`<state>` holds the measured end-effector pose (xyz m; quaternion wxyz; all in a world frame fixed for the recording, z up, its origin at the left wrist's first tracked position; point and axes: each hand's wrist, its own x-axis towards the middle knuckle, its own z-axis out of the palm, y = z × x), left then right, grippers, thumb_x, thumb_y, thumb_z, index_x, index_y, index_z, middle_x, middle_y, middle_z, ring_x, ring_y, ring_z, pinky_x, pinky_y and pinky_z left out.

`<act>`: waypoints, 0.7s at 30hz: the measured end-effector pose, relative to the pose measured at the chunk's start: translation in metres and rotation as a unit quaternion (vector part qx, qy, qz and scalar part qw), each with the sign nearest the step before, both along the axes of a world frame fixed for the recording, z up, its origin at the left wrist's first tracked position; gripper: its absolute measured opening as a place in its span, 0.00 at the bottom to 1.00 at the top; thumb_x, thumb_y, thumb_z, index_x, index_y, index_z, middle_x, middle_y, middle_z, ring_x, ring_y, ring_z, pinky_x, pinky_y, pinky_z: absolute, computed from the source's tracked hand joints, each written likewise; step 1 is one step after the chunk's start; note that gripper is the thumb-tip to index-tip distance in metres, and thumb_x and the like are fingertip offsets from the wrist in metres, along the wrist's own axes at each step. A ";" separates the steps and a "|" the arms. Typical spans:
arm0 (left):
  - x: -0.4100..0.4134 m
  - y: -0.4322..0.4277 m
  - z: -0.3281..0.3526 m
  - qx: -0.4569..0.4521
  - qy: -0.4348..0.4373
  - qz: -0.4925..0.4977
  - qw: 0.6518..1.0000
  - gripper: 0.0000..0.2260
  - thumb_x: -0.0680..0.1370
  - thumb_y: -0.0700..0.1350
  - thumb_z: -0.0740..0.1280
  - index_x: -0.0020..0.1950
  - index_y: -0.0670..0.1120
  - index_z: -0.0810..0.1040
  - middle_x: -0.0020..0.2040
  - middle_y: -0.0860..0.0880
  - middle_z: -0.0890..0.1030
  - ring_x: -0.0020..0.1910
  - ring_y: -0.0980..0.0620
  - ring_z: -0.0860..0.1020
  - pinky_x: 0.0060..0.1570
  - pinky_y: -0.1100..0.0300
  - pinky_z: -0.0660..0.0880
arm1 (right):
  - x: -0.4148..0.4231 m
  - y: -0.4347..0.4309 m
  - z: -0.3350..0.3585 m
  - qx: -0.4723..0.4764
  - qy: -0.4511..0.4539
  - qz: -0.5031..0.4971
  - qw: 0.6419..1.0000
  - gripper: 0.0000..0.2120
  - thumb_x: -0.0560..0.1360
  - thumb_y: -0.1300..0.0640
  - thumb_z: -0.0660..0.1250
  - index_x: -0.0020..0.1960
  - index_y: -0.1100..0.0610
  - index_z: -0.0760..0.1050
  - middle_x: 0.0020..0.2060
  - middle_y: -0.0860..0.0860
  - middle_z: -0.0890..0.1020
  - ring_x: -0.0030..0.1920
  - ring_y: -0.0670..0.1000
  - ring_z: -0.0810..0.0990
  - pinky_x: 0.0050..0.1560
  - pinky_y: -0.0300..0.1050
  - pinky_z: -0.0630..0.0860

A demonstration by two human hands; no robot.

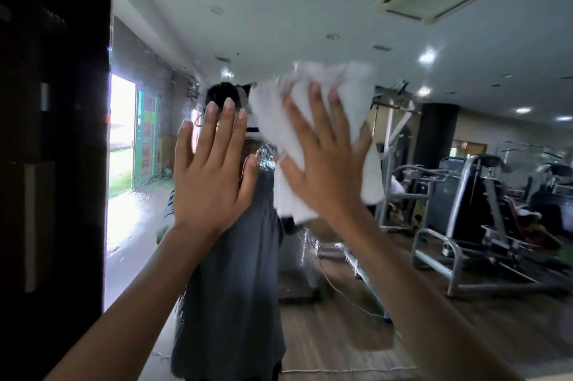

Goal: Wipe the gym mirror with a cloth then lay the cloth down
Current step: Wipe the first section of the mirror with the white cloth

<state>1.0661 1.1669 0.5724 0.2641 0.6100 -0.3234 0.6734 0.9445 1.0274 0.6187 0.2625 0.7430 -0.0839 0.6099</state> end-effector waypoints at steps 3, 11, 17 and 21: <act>0.004 0.005 -0.009 0.011 -0.004 0.001 1.000 0.25 0.84 0.49 0.55 0.80 0.40 0.61 0.80 0.42 0.61 0.80 0.43 0.58 0.75 0.38 0.58 | -0.025 -0.031 -0.049 -0.051 0.055 -0.018 0.997 0.38 0.73 0.40 0.60 0.79 0.45 0.53 0.80 0.53 0.56 0.79 0.54 0.52 0.67 0.67 0.60; 0.003 0.004 -0.011 0.013 0.007 0.008 1.000 0.26 0.84 0.49 0.55 0.80 0.40 0.60 0.80 0.42 0.60 0.80 0.42 0.57 0.76 0.39 0.57 | -0.021 -0.040 0.033 0.162 -0.104 -0.044 0.980 0.33 0.77 0.38 0.55 0.80 0.46 0.54 0.80 0.53 0.55 0.79 0.58 0.55 0.69 0.73 0.58; 0.004 0.007 -0.010 0.015 -0.003 0.004 1.000 0.26 0.84 0.50 0.55 0.80 0.41 0.60 0.80 0.42 0.60 0.80 0.43 0.57 0.76 0.39 0.57 | -0.015 -0.022 -0.043 -0.016 -0.005 -0.027 0.999 0.35 0.75 0.38 0.59 0.79 0.48 0.57 0.79 0.55 0.59 0.78 0.56 0.57 0.67 0.62 0.56; 0.003 0.004 -0.011 0.015 0.000 0.009 1.000 0.26 0.84 0.49 0.55 0.80 0.40 0.60 0.80 0.41 0.60 0.80 0.42 0.57 0.77 0.40 0.55 | -0.046 -0.067 -0.064 -0.031 0.031 -0.052 0.998 0.37 0.73 0.39 0.61 0.78 0.47 0.56 0.78 0.55 0.59 0.76 0.58 0.58 0.63 0.62 0.63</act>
